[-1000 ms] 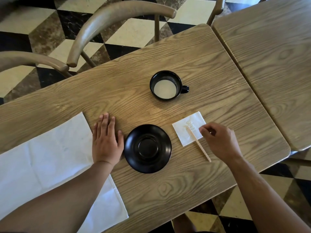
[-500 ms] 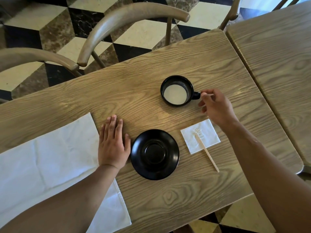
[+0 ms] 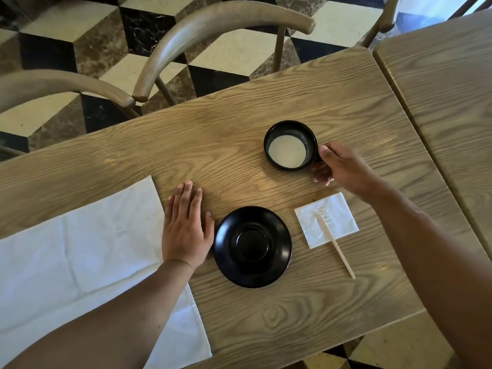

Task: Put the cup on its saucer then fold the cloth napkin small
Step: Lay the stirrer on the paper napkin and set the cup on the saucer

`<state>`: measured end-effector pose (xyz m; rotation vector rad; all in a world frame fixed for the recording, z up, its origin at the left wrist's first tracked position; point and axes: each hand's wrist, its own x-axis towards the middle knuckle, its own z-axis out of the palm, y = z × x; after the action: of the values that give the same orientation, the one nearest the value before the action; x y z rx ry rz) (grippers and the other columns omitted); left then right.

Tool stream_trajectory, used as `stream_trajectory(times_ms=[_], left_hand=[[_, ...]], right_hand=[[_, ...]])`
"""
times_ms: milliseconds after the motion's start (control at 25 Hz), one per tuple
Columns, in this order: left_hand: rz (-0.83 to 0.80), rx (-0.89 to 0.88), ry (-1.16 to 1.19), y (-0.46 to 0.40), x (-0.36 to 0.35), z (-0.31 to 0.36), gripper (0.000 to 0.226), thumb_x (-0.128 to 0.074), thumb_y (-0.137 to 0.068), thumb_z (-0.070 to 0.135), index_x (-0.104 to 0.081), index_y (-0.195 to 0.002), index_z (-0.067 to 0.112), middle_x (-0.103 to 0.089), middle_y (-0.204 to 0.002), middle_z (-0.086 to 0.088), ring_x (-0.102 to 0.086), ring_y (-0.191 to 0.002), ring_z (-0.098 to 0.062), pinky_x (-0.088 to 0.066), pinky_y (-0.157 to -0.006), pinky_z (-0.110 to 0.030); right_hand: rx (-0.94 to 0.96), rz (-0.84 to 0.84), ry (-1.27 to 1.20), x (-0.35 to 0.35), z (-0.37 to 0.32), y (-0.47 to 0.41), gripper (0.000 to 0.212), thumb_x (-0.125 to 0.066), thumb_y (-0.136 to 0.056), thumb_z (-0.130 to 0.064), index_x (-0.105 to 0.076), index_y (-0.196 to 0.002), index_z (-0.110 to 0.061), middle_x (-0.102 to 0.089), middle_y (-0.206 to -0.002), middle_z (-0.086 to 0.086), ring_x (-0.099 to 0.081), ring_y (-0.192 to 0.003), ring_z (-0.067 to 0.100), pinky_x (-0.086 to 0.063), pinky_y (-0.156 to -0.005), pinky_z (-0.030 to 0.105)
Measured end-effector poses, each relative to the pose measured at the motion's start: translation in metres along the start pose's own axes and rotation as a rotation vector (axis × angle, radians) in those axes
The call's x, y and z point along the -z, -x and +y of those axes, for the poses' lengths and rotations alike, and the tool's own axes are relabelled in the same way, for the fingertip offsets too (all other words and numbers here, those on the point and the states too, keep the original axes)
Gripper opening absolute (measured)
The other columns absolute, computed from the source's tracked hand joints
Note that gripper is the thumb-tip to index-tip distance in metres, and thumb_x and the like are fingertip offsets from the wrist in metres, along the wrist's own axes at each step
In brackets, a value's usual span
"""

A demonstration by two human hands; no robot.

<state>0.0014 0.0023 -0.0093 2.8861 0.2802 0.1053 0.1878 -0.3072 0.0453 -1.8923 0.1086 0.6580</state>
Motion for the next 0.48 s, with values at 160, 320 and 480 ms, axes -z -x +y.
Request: stream_trajectory(times_ms=[160,320,480], left_hand=[[-0.010,-0.001,-0.001,0.0000,0.0016,0.0023,0.060,-0.037,-0.099,0.033,-0.049,-0.148,0.001,-0.037,-0.163,-0.020,-0.031,-0.154,-0.036,-0.027,-0.125,-0.055],[0.009,-0.016,-0.001,0.0001,-0.0003,0.0015,0.059,-0.038,-0.099,0.033,-0.050,-0.147,0.001,-0.039,-0.162,-0.020,-0.031,-0.154,-0.036,-0.028,-0.124,-0.055],[0.018,-0.008,0.001,0.0005,-0.0003,0.0022,0.059,-0.038,-0.099,0.034,-0.051,-0.146,0.001,-0.039,-0.161,-0.020,-0.033,-0.153,-0.036,-0.029,-0.124,-0.055]], right_hand=[[0.065,-0.069,-0.043,0.0023,0.0024,-0.0051,0.031,-0.038,-0.110,-0.014,-0.052,-0.084,-0.007,-0.063,-0.076,0.014,-0.064,-0.052,0.016,-0.049,-0.050,0.027],[0.082,-0.075,-0.080,0.0029,0.0072,-0.0076,0.033,-0.039,-0.110,-0.012,-0.050,-0.079,-0.007,-0.063,-0.070,0.015,-0.064,-0.051,0.016,-0.050,-0.049,0.025],[0.095,-0.122,-0.104,-0.0036,0.0101,-0.0070,0.035,-0.038,-0.110,-0.012,-0.049,-0.077,-0.009,-0.063,-0.066,0.013,-0.062,-0.051,0.017,-0.049,-0.050,0.026]])
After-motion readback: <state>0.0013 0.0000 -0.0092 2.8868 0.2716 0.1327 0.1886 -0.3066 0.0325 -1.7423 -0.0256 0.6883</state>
